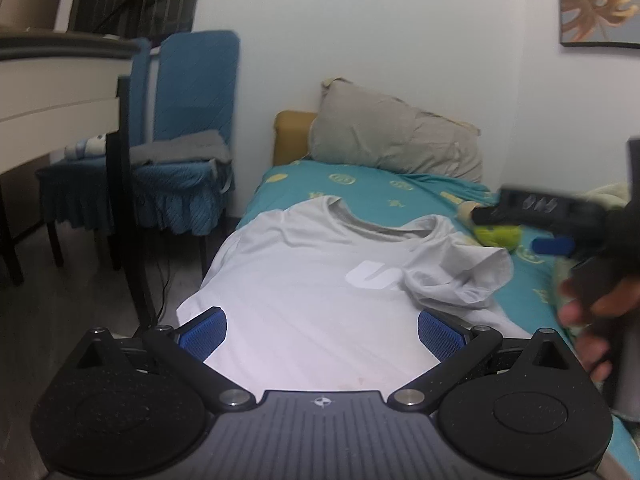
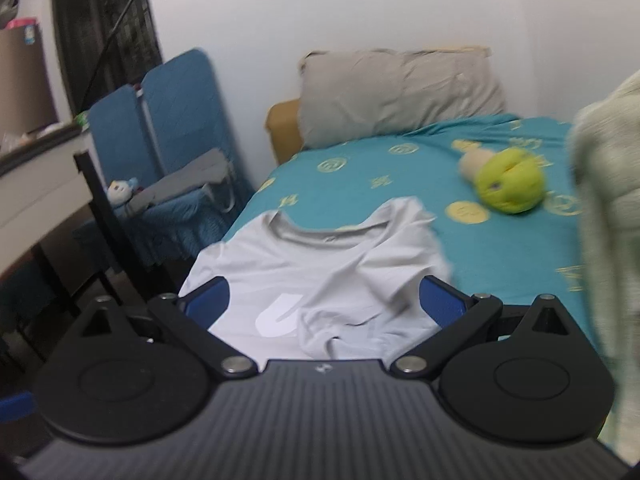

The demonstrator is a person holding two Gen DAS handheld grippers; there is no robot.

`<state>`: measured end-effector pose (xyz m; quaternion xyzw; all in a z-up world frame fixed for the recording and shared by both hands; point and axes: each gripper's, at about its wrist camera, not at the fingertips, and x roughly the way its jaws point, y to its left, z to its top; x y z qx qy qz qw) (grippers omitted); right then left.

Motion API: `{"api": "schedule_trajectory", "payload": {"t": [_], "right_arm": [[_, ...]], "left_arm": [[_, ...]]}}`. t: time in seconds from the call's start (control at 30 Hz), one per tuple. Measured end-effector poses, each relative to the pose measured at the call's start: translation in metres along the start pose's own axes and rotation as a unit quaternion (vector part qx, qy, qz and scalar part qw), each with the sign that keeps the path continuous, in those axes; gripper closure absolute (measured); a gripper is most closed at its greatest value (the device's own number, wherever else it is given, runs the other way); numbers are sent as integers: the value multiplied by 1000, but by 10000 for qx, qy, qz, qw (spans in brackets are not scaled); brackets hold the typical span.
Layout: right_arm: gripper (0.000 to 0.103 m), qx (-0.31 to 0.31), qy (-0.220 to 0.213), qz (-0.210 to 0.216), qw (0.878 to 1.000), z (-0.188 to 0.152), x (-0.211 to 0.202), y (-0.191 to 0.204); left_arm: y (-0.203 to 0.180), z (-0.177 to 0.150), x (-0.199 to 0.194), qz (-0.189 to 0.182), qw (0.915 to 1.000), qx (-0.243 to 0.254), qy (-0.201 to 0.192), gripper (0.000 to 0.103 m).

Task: Fold clothes

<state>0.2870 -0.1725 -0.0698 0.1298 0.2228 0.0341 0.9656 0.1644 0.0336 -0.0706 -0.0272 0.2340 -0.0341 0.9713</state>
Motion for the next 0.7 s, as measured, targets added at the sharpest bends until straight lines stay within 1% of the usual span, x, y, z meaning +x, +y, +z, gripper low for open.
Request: {"api": "schedule_trajectory", "payload": {"t": [0.17,0.27,0.37,0.43,0.5,0.6,0.7], "right_arm": [[0,222,-34,-230,9995,20,-75,-5],[0,469,-78,-373,9982,16,-124,-9],[0,810,-195,-308,9960,0,-165,-17],[0,1052,-256,-358,9935,-10,-182,-24],[0,1187,-400,-498,9909,-16,-190,-33],[0,1175,-619,-714,9886,-16,-189,-45],[0,1210,-827,-903,9851,-16,-180,-63]], "left_arm": [[-6,-3,-21,-147,9994,290,-143,0],[-11,-7,-31,-277,9985,456,-157,0],[-20,-13,-36,-489,9969,608,-83,1],[-28,-17,-34,-647,9951,742,-9,2],[-40,-19,-24,-768,9924,960,63,2],[-62,-17,2,-884,9865,1372,121,3],[-84,-8,41,-963,9809,1686,102,3]]}}
